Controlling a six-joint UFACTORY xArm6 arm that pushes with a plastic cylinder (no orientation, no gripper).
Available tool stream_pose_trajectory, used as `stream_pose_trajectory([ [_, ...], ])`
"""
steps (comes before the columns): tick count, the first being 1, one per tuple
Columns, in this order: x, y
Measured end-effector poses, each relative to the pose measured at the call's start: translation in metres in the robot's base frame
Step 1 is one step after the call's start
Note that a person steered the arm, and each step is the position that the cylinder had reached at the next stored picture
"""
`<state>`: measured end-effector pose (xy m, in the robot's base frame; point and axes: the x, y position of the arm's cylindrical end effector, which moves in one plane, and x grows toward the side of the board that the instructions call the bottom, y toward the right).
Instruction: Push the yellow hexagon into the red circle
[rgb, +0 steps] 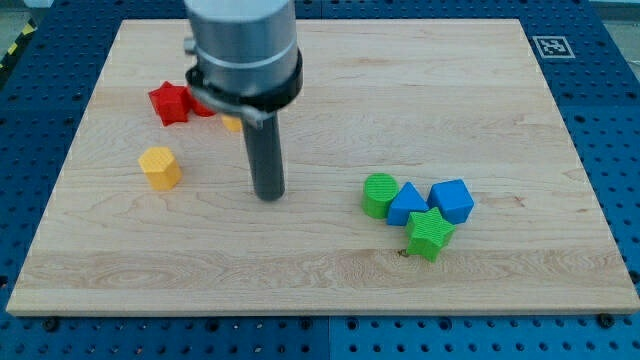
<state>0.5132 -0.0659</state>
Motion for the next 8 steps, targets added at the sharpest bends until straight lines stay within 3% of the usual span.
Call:
stream_pose_trajectory([
  [2,0.006,-0.134],
  [5,-0.031,-0.130],
  [8,-0.053,-0.066],
])
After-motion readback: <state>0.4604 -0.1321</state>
